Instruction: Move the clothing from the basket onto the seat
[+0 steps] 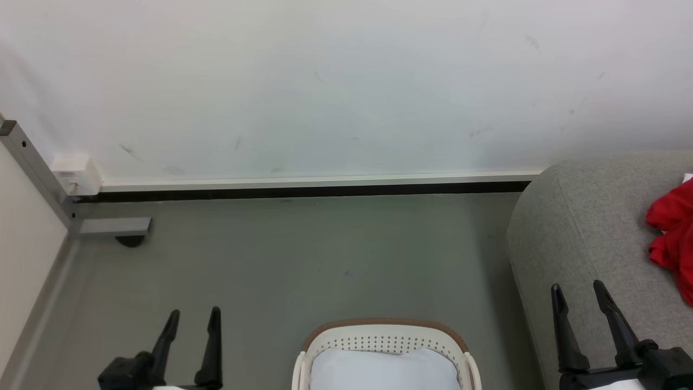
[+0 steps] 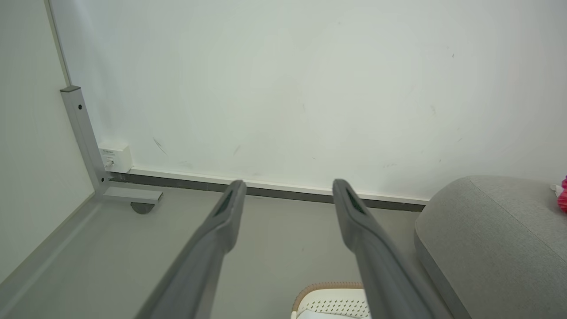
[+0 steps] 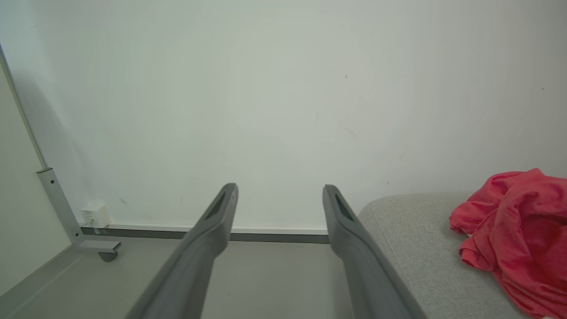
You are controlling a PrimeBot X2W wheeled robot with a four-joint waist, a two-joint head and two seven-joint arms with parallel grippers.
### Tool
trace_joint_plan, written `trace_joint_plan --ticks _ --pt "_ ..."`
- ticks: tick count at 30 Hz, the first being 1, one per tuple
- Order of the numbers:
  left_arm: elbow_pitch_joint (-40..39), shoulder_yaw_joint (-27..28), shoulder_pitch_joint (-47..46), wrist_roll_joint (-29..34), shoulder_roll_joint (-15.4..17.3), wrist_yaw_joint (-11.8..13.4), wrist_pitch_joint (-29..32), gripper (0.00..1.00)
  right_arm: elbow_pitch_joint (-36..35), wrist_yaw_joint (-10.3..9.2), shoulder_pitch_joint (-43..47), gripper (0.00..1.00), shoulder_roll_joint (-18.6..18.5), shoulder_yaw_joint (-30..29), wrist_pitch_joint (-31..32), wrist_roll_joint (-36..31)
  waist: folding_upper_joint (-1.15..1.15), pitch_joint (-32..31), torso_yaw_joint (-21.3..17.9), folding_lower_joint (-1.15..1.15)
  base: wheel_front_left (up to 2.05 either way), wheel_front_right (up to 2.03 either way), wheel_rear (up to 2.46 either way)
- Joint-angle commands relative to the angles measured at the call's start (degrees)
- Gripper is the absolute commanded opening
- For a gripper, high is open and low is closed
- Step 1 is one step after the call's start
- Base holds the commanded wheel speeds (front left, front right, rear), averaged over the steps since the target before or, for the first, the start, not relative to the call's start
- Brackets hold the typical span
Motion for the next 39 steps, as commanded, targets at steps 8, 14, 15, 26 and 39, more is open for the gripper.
trace_joint_plan --ticks 8,14,15,26,39 --pt "2.1 0.5 0.4 -1.7 -0.5 -0.2 0.8 0.00 1.5 0.01 0.6 0.00 0.1 0.2 0.5 1.9 0.00 0.0 0.0 0.00 0.00 0.00 0.00" --pt "2.0 1.1 -0.1 -8.5 -0.5 -0.3 2.7 0.00 1.8 0.00 0.1 0.00 0.0 -0.3 2.1 8.7 0.00 0.1 0.2 0.00 0.00 0.00 0.00" --pt "1.9 1.1 -0.1 -9.5 -0.5 -0.3 3.0 0.00 1.8 0.00 0.0 0.00 -0.1 -0.4 2.4 9.8 0.00 0.1 0.3 0.00 0.00 0.00 0.00" --pt "1.2 1.7 -0.6 -20.6 -0.4 -0.5 5.6 0.00 2.4 -0.01 -0.8 0.00 -0.3 -1.4 5.0 20.6 0.00 0.2 0.6 0.00 0.00 0.00 0.00" --pt "0.7 2.4 -1.3 -32.0 -0.4 -0.6 8.6 0.00 2.8 -0.02 -1.5 0.00 -0.4 -2.4 7.8 31.8 0.00 0.3 1.0 0.00 0.00 0.00 0.00"
